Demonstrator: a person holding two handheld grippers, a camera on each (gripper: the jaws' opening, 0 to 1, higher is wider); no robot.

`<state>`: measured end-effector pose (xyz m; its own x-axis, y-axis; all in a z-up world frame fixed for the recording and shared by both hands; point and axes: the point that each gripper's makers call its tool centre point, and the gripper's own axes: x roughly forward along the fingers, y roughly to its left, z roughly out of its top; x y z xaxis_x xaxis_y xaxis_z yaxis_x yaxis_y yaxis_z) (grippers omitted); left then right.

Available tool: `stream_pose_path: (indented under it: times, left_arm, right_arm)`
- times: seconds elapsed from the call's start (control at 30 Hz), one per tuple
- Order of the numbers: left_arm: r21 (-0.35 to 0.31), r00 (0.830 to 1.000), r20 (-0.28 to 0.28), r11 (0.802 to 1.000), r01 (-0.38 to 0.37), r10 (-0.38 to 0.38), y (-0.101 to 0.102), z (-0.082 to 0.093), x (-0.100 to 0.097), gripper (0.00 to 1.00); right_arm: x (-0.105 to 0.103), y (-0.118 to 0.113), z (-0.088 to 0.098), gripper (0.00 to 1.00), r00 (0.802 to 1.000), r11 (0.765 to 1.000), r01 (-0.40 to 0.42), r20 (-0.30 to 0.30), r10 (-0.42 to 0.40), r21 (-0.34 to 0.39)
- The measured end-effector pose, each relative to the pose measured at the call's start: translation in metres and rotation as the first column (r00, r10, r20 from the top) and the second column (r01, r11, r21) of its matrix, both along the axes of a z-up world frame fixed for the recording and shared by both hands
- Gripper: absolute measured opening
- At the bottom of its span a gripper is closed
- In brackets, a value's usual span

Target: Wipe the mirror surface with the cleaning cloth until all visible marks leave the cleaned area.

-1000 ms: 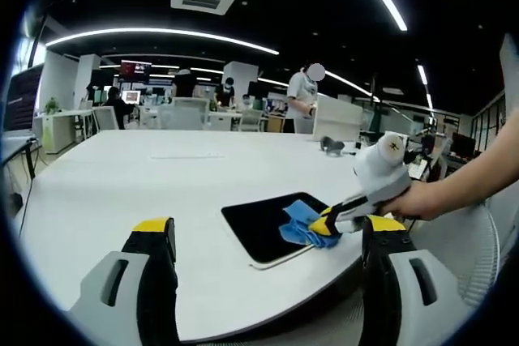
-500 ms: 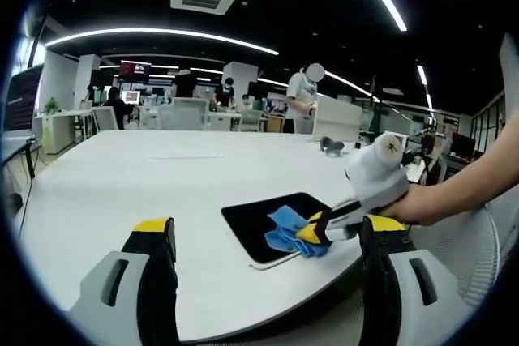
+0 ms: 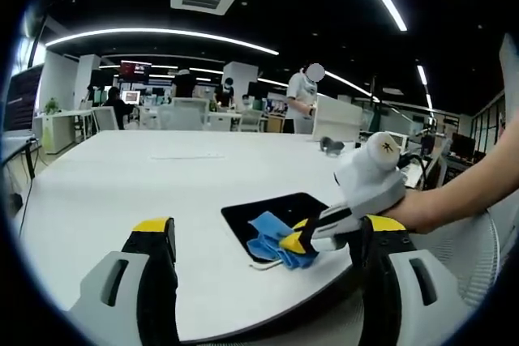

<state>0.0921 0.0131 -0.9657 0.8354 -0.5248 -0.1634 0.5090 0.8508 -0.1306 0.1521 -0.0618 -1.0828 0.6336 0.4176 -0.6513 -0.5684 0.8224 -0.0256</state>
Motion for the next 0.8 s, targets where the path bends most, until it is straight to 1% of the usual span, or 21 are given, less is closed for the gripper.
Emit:
stream_pose_path:
  times: [0.13,0.23,0.43,0.7,0.8]
  left_arm:
    - [0.0,1.0,0.0,1.0,0.0,0.0,0.0,0.0,0.0,0.94]
    - [0.0,1.0,0.001,1.0,0.0,0.0,0.0,0.0,0.0,0.94]
    - [-0.001,1.0,0.004,1.0,-0.002,0.002,0.0,0.001,0.0,0.94]
    - [-0.003,1.0,0.006,1.0,-0.001,0.001,0.0,0.001,0.0,0.94]
    - [-0.002,1.0,0.006,1.0,-0.001,0.001,0.0,0.001,0.0,0.94]
  right_arm:
    - [-0.001,0.008,0.0,0.02,1.0,1.0,-0.012,-0.003,0.012,0.006]
    - [-0.002,0.015,0.0,0.02,0.999,0.999,-0.037,0.001,0.037,-0.006]
    - [-0.004,0.03,0.0,0.02,0.997,0.997,-0.073,-0.009,0.073,0.005]
    - [-0.004,0.031,0.0,0.02,0.997,0.997,-0.073,-0.006,0.073,0.003]
    - [-0.005,0.032,0.0,0.02,0.997,0.997,-0.075,0.012,0.075,-0.014]
